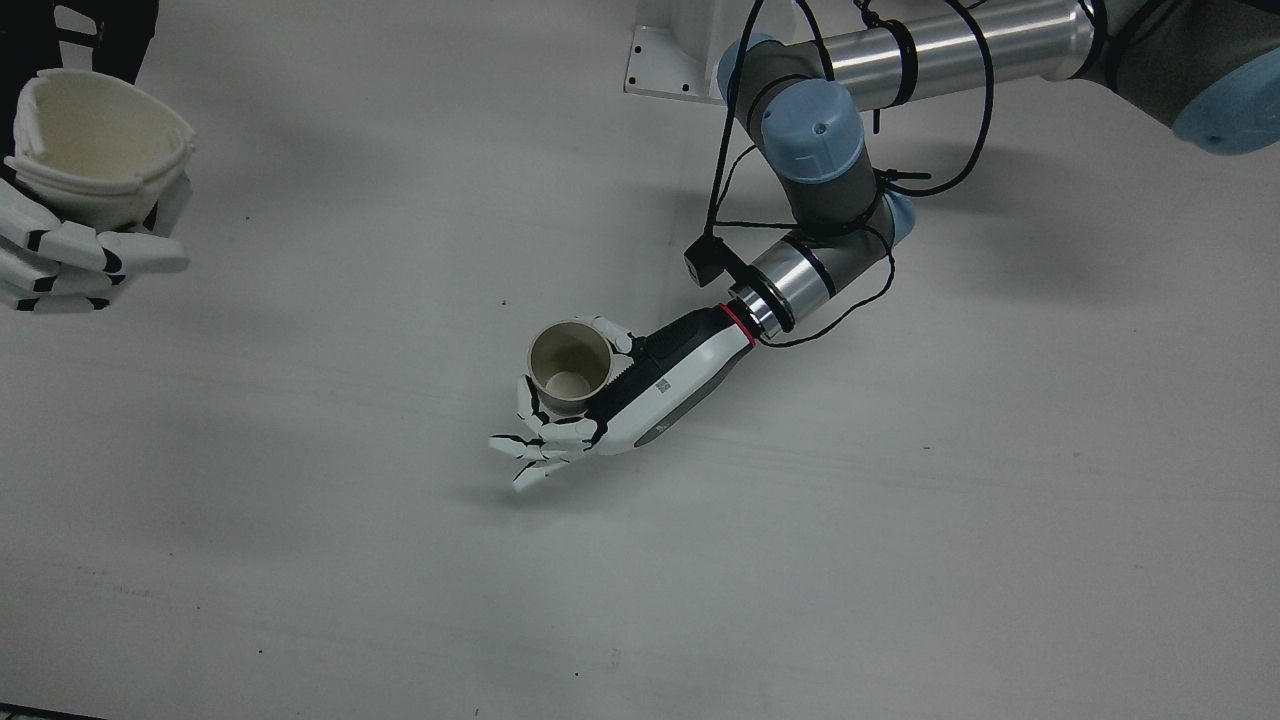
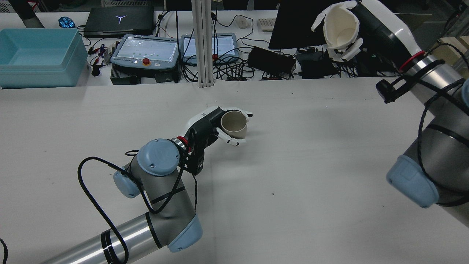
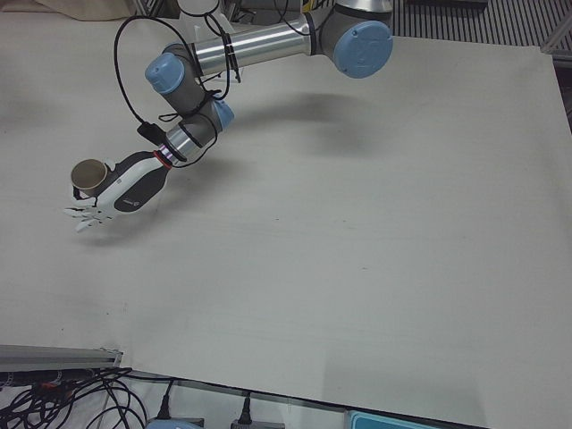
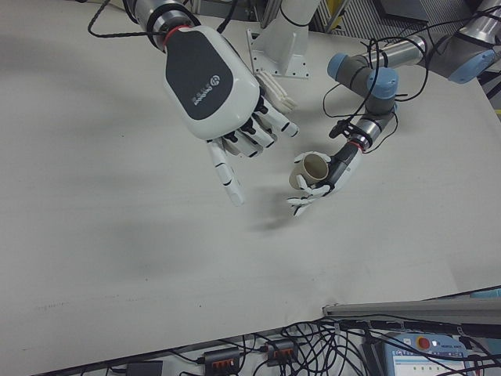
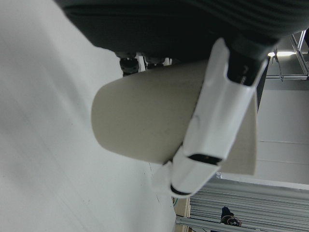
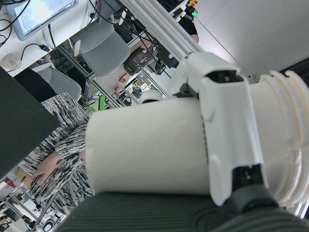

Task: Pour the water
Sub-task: 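Lift both cups, bringing the beige cup toward the table center, then tilt the white cup over the beige cup's opening with the right hand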

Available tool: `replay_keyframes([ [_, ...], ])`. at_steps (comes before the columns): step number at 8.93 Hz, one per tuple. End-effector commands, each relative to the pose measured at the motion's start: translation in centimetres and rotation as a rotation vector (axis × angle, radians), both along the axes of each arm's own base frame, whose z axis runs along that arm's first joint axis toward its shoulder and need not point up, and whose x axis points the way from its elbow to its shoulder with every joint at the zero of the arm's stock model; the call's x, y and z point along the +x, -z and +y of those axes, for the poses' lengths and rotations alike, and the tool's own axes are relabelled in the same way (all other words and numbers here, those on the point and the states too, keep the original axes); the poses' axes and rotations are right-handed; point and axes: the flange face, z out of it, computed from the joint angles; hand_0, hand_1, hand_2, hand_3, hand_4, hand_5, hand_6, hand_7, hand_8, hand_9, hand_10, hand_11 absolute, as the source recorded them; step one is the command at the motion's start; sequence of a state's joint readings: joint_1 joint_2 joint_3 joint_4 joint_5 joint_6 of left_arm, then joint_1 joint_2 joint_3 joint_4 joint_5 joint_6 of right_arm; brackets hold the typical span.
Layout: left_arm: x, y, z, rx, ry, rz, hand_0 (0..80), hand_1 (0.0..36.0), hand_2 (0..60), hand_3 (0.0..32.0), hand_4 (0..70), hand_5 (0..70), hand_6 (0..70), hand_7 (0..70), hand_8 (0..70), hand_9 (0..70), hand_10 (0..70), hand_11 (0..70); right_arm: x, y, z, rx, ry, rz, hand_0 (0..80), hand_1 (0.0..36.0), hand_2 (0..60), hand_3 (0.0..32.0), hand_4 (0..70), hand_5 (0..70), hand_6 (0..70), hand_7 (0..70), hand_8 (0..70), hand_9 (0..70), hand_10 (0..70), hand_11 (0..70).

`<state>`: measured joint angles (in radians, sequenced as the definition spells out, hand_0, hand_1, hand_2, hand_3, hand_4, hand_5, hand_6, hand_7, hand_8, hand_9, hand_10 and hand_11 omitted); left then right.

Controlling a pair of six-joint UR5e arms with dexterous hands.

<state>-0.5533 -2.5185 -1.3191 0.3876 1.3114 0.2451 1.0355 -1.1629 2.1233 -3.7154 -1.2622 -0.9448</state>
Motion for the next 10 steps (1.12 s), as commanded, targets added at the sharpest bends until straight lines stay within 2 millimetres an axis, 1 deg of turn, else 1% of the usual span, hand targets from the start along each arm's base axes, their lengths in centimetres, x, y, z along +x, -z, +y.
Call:
replay_keyframes([
  [1, 0.3, 3.0, 0.1, 0.009, -0.003, 0.016, 78.6, 36.0, 60.0, 0.0, 63.0, 70.0, 24.2, 18.5, 11.1, 3.9, 7.7, 14.5, -8.6, 1.7, 1.6, 0.048, -0.061, 0.225, 80.0, 36.0, 60.0, 0.0, 42.8, 28.9, 70.0, 70.0, 59.0, 70.0, 3.7, 9.7],
  [2, 0.3, 4.2, 0.1, 0.012, -0.003, 0.022, 78.6, 36.0, 60.0, 0.0, 63.4, 70.0, 24.4, 18.7, 11.3, 4.1, 7.9, 14.7, -11.3, 1.4, 2.5, 0.039, -0.076, 0.272, 80.0, 36.0, 60.0, 0.0, 43.7, 28.6, 70.0, 70.0, 58.2, 70.0, 3.4, 9.3],
  [3, 0.4, 4.6, 0.1, 0.014, -0.004, 0.022, 78.6, 36.0, 60.0, 0.0, 63.4, 70.0, 24.5, 18.8, 11.3, 4.1, 7.9, 14.8, -13.5, 1.7, 3.2, 0.046, -0.087, 0.317, 80.0, 36.0, 60.0, 0.0, 42.9, 28.1, 70.0, 70.0, 56.9, 70.0, 2.5, 8.1],
  [4, 0.4, 4.7, 0.0, 0.013, -0.002, 0.025, 78.6, 36.0, 60.0, 0.0, 63.7, 70.0, 24.6, 18.9, 11.3, 4.2, 7.8, 14.7, -15.2, 2.0, 3.9, 0.046, -0.099, 0.347, 80.0, 36.0, 60.0, 0.0, 39.8, 27.8, 70.0, 70.0, 55.9, 70.0, 2.2, 7.7],
  [5, 0.3, 4.9, 0.1, 0.017, -0.003, 0.027, 78.6, 36.0, 60.0, 0.0, 64.0, 70.0, 24.9, 19.1, 11.5, 4.4, 8.1, 15.0, -16.4, 2.1, 4.2, 0.043, -0.117, 0.375, 80.0, 36.0, 60.0, 0.0, 36.8, 27.7, 70.0, 70.0, 55.3, 70.0, 2.1, 7.7],
  [6, 0.3, 4.8, 0.1, 0.016, -0.001, 0.026, 78.6, 36.0, 60.0, 0.0, 64.5, 70.0, 25.1, 19.3, 11.7, 4.6, 8.2, 15.1, -17.1, 2.0, 4.4, 0.038, -0.129, 0.399, 80.0, 36.0, 60.0, 0.0, 35.8, 27.6, 70.0, 70.0, 55.1, 70.0, 2.1, 7.7],
  [8, 0.3, 4.8, 0.1, 0.017, -0.001, 0.027, 78.8, 36.0, 60.0, 0.0, 64.1, 70.0, 24.9, 19.1, 11.7, 4.7, 8.2, 15.2, -16.5, 1.5, 4.2, 0.025, -0.146, 0.398, 80.0, 36.0, 60.0, 0.0, 36.4, 27.4, 68.5, 70.0, 54.6, 70.0, 2.2, 7.7],
  [9, 0.1, 4.8, 0.2, 0.017, -0.003, 0.036, 78.8, 36.0, 60.0, 0.0, 64.0, 70.0, 24.9, 19.0, 11.7, 4.8, 8.3, 15.3, -13.9, 0.9, 3.1, 0.008, -0.175, 0.361, 80.0, 36.0, 60.0, 0.0, 36.1, 27.4, 68.3, 70.0, 54.7, 70.0, 2.4, 8.1],
  [10, -0.2, 4.9, 0.1, 0.029, -0.004, 0.058, 78.8, 36.0, 60.0, 0.0, 63.6, 70.0, 24.7, 19.0, 11.8, 4.9, 8.5, 15.6, -11.6, -3.0, 2.9, -0.071, -0.141, 0.237, 80.0, 36.0, 60.0, 0.0, 27.3, 27.9, 64.5, 68.5, 54.9, 70.0, 5.9, 13.5],
])
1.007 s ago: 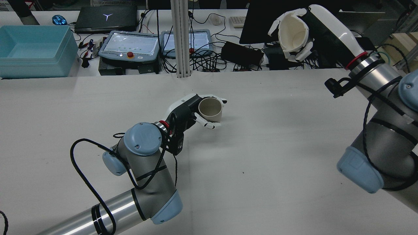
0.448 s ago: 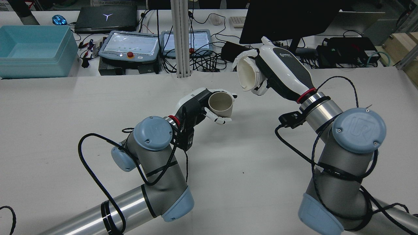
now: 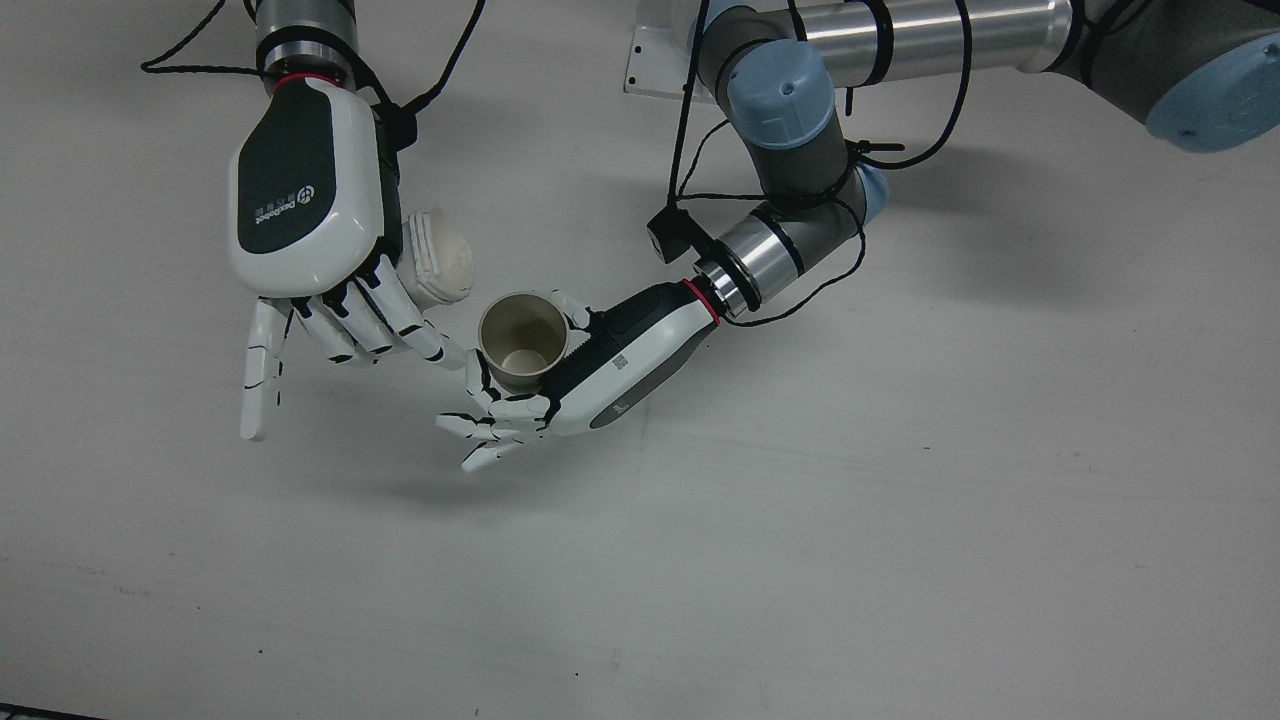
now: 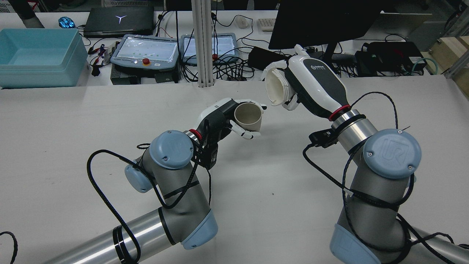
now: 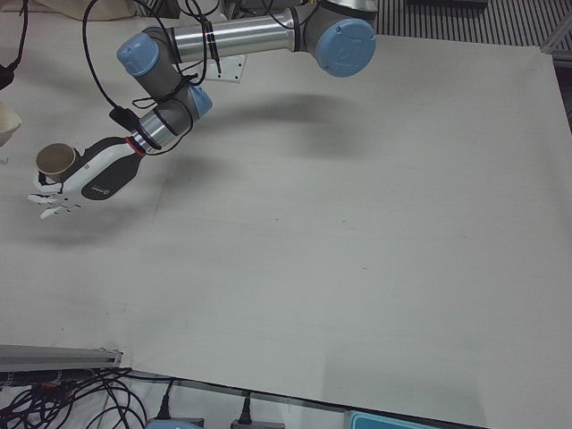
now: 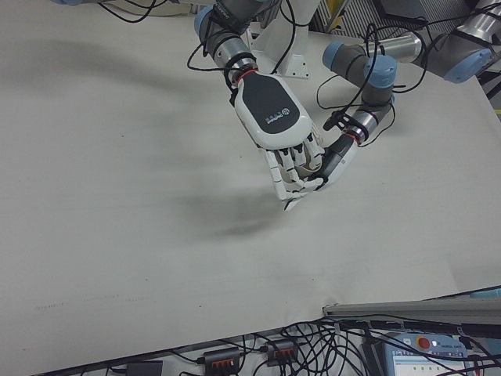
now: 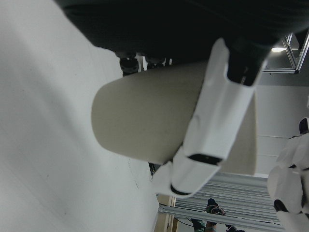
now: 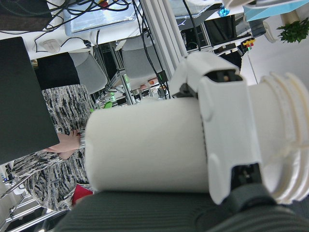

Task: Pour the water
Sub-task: 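Withdraw the right hand with the white cup away from the beige cup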

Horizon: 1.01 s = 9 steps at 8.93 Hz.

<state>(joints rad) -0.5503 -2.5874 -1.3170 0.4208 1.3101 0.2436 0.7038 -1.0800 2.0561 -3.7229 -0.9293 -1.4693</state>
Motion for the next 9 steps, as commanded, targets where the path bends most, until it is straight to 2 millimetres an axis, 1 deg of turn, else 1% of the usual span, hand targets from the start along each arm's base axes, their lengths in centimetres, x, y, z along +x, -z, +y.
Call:
replay_keyframes([
  [1, -1.0, 1.1, 0.3, 0.035, -0.017, 0.05, 79.1, 36.0, 60.0, 0.0, 62.1, 70.0, 24.2, 18.6, 11.8, 5.2, 8.9, 16.3, 7.0, -7.4, -1.5, -0.143, -0.002, -0.302, 80.0, 36.0, 60.0, 0.0, 21.9, 28.5, 63.1, 63.3, 55.4, 70.0, 10.1, 19.6],
  [2, -2.0, -0.3, 1.0, 0.031, -0.028, 0.058, 80.0, 36.0, 60.0, 0.0, 62.5, 70.0, 24.0, 18.6, 11.9, 5.6, 9.4, 16.9, 11.0, -8.7, -2.4, -0.159, -0.036, -0.383, 80.0, 36.0, 60.0, 0.0, 19.2, 30.2, 67.9, 65.0, 57.7, 70.0, 20.1, 34.3],
  [3, -3.4, -3.1, 2.3, 0.017, -0.037, 0.064, 80.0, 36.0, 60.0, 0.0, 63.2, 70.0, 23.3, 18.1, 11.9, 5.8, 9.9, 17.8, 14.2, -9.7, -3.3, -0.173, -0.03, -0.442, 80.0, 36.0, 60.0, 0.0, 17.2, 30.4, 67.9, 64.5, 58.2, 70.0, 21.0, 35.5],
  [4, -5.8, -5.2, 3.2, 0.017, -0.032, 0.07, 80.0, 36.0, 60.0, 0.0, 62.9, 70.0, 22.5, 17.7, 11.6, 5.6, 9.9, 17.9, 17.2, -11.9, -3.2, -0.193, -0.052, -0.52, 80.0, 36.0, 60.0, 0.0, 8.7, 30.6, 64.7, 58.7, 58.5, 70.0, 22.8, 38.3],
  [5, -7.7, -8.6, 4.4, 0.001, -0.033, 0.059, 80.0, 36.0, 60.0, 0.0, 63.5, 70.0, 22.1, 17.7, 11.5, 5.6, 10.0, 18.0, 19.1, -14.9, -2.4, -0.199, -0.051, -0.612, 80.0, 36.0, 60.0, 0.0, 6.5, 30.9, 66.2, 58.8, 60.3, 70.0, 26.1, 42.5],
  [6, -9.4, -12.2, 4.9, -0.007, -0.026, 0.052, 80.0, 36.0, 60.0, 0.0, 62.9, 70.0, 21.7, 17.3, 11.4, 5.7, 10.1, 18.1, 20.8, -17.3, -2.0, -0.192, -0.02, -0.685, 80.0, 36.0, 60.0, 0.0, 4.0, 30.9, 66.3, 58.6, 61.7, 70.0, 28.1, 45.0],
  [7, -10.9, -16.1, 5.3, -0.013, -0.021, 0.042, 80.0, 36.0, 60.0, 0.0, 63.1, 70.0, 21.5, 17.2, 11.5, 5.9, 10.5, 18.8, 22.9, -17.9, -2.8, -0.16, 0.017, -0.727, 80.0, 36.0, 60.0, 0.0, 3.4, 30.8, 65.9, 58.2, 61.6, 70.0, 28.1, 44.9],
  [8, -13.0, -19.3, 4.6, -0.016, 0.004, 0.04, 80.0, 36.0, 60.0, 0.0, 63.6, 70.0, 21.2, 17.0, 11.5, 6.0, 10.8, 19.2, 25.7, -19.8, -2.9, -0.174, 0.037, -0.759, 80.0, 36.0, 60.0, 0.0, 3.1, 30.7, 66.3, 58.8, 62.0, 70.0, 28.6, 45.6],
  [9, -14.9, -23.0, 4.6, -0.041, 0.014, 0.039, 80.0, 36.0, 60.0, 0.0, 65.3, 70.0, 21.6, 17.5, 11.8, 6.4, 11.1, 19.7, 27.9, -22.8, -2.8, -0.17, 0.059, -0.819, 80.0, 36.0, 60.0, 0.0, 3.7, 30.6, 67.3, 60.3, 62.6, 70.0, 28.4, 45.2],
])
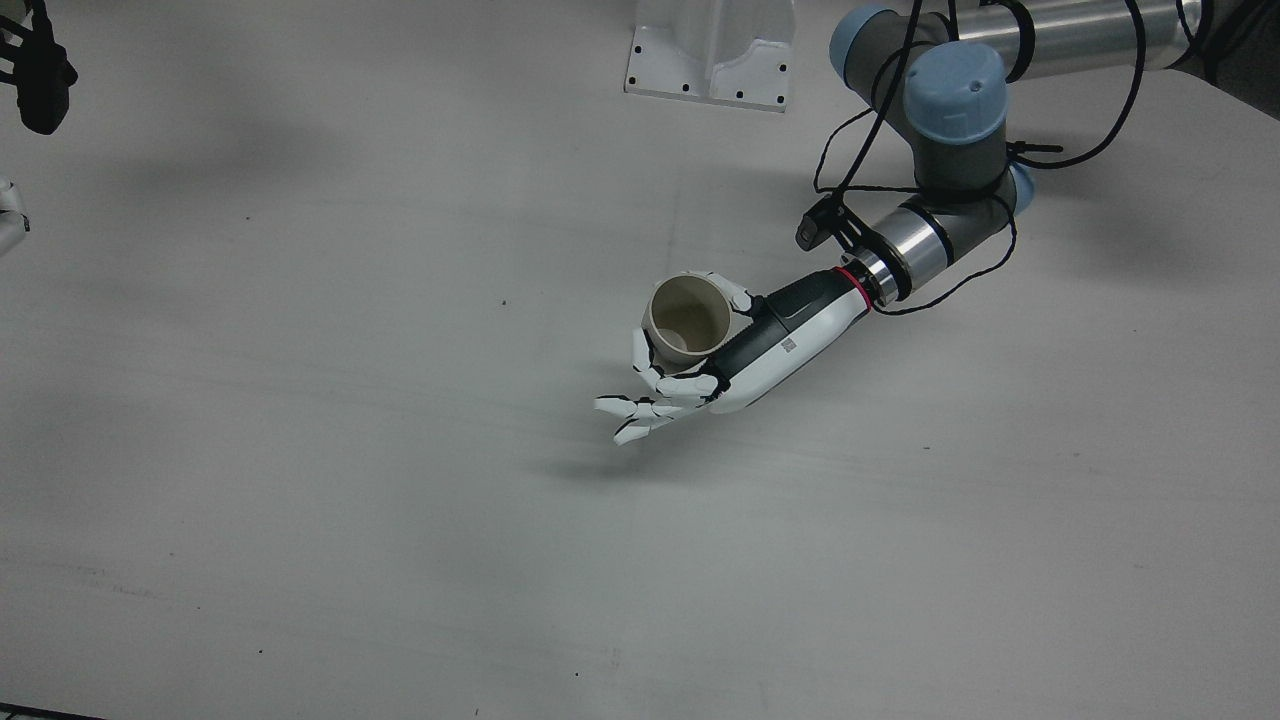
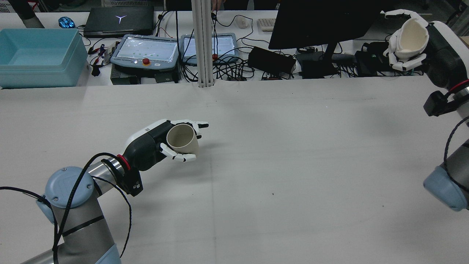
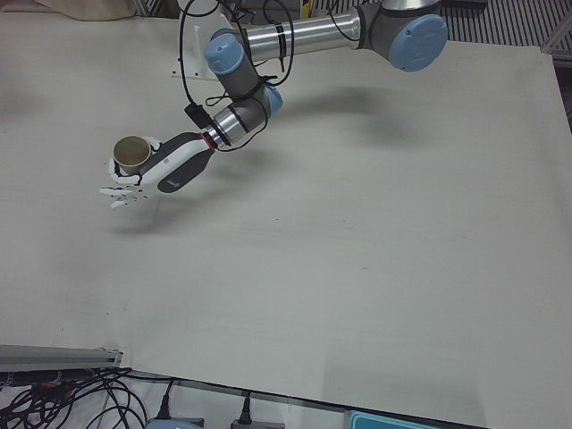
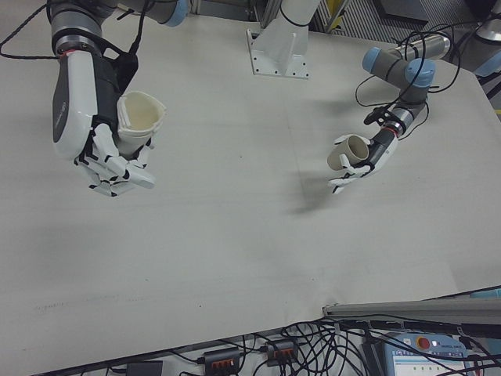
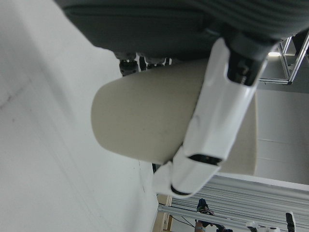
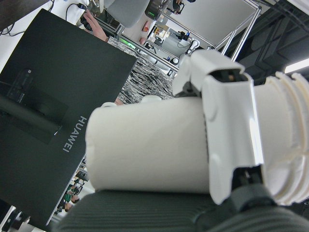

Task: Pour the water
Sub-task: 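Withdraw the right hand with the white cup away from the beige cup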

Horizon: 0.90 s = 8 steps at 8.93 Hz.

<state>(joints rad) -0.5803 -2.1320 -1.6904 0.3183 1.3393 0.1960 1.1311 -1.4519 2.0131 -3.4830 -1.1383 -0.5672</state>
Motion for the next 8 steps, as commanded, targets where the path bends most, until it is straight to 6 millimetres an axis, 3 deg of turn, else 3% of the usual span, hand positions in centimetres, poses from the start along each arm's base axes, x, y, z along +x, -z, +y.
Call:
replay_keyframes([
  [1, -5.9, -9.9, -0.4, -0.038, 0.045, -0.002, 80.0, 36.0, 60.0, 0.0, 66.2, 70.0, 21.8, 17.8, 11.9, 6.6, 11.4, 20.1, 6.6, -9.8, 0.9, 0.04, 0.044, -0.17, 80.0, 36.0, 60.0, 0.0, 0.6, 30.7, 67.5, 60.5, 65.6, 70.0, 31.9, 49.5],
  [2, -8.3, -13.7, -0.3, -0.049, 0.069, -0.016, 80.0, 36.0, 60.0, 0.0, 66.8, 70.0, 21.7, 17.8, 11.8, 6.6, 11.5, 20.3, 6.9, -16.4, 1.1, 0.051, 0.06, -0.257, 80.0, 36.0, 60.0, 0.0, 0.0, 30.7, 66.9, 59.8, 67.3, 70.0, 34.0, 52.2],
  [3, -10.0, -16.8, -0.6, -0.058, 0.091, -0.033, 80.0, 36.0, 60.0, 0.0, 67.1, 70.0, 21.5, 17.9, 11.7, 6.7, 11.8, 20.6, 7.0, -20.7, 1.1, 0.071, 0.07, -0.298, 80.0, 36.0, 60.0, 0.0, 2.0, 31.2, 70.0, 64.7, 70.0, 70.0, 36.4, 55.1],
  [4, -11.9, -19.6, -2.3, -0.063, 0.132, -0.033, 80.0, 36.0, 60.0, 0.0, 68.3, 70.0, 21.9, 18.1, 12.1, 7.3, 12.2, 21.2, 7.1, -23.7, 2.1, 0.064, 0.073, -0.298, 80.0, 36.0, 60.0, 0.0, 5.7, 31.5, 70.0, 70.0, 70.0, 70.0, 36.9, 55.6],
  [6, -15.4, -24.6, -5.4, -0.067, 0.162, -0.064, 80.0, 36.0, 60.0, 0.0, 69.7, 70.0, 23.0, 19.2, 12.7, 8.3, 12.9, 22.2, 7.3, -28.0, 3.0, 0.051, 0.073, -0.296, 80.0, 36.0, 60.0, 0.0, 10.2, 32.6, 70.0, 70.0, 70.0, 70.0, 39.4, 58.8],
  [8, -18.9, -29.6, -5.2, -0.084, 0.196, -0.091, 80.0, 36.0, 60.0, 0.0, 70.0, 70.0, 23.2, 19.2, 12.9, 8.4, 13.1, 22.5, 7.0, -33.7, 3.2, 0.026, 0.081, -0.324, 80.0, 36.0, 60.0, 0.0, 12.0, 33.3, 70.0, 70.0, 70.0, 70.0, 43.9, 65.1],
])
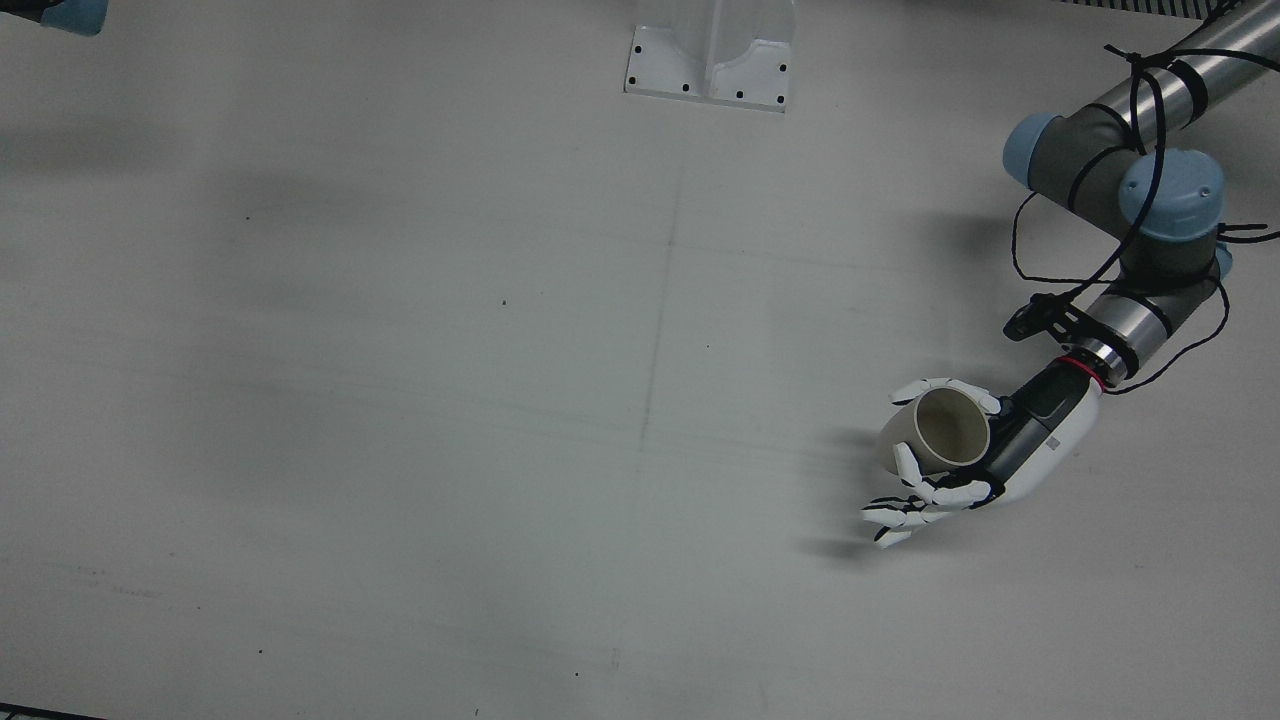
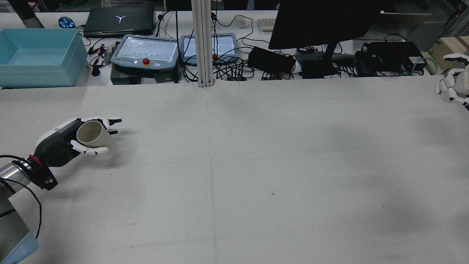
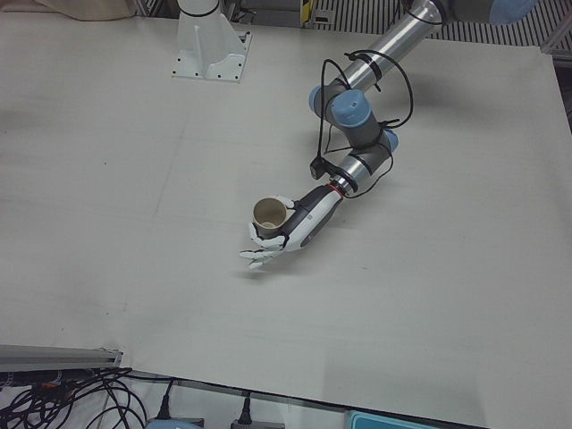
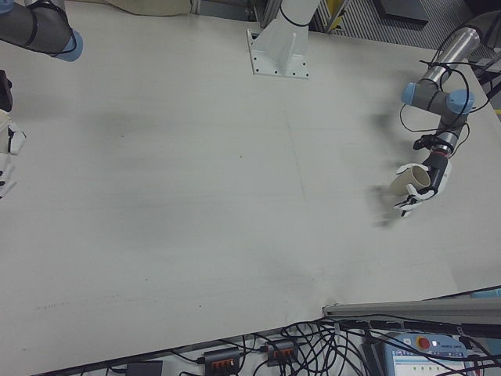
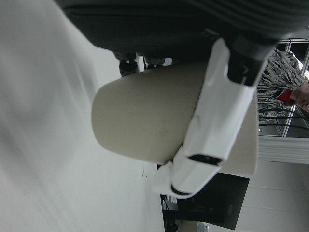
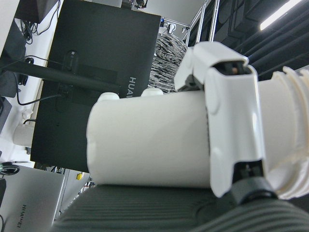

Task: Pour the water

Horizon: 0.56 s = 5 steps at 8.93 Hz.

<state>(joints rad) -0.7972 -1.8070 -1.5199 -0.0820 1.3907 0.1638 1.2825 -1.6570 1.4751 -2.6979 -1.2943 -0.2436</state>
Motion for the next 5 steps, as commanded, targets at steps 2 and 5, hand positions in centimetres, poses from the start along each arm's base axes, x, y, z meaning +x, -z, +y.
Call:
replay_keyframes([
  [2, -6.6, -10.4, 1.0, -0.042, 0.055, -0.062, 80.0, 36.0, 60.0, 0.0, 70.0, 70.0, 23.7, 19.6, 13.4, 9.1, 13.4, 23.0, -0.6, -9.4, -0.8, -0.035, 0.011, -0.028, 80.0, 36.0, 60.0, 0.0, 22.9, 34.9, 70.0, 70.0, 70.0, 70.0, 49.3, 70.0],
  [5, -8.2, -14.8, 2.6, -0.044, 0.07, -0.124, 80.0, 36.0, 60.0, 0.0, 70.0, 70.0, 24.0, 19.8, 13.7, 9.6, 13.7, 23.4, -0.6, -15.9, 0.1, -0.107, 0.015, -0.003, 79.5, 36.0, 60.0, 0.0, 21.4, 34.4, 70.0, 70.0, 70.0, 70.0, 48.8, 70.0],
])
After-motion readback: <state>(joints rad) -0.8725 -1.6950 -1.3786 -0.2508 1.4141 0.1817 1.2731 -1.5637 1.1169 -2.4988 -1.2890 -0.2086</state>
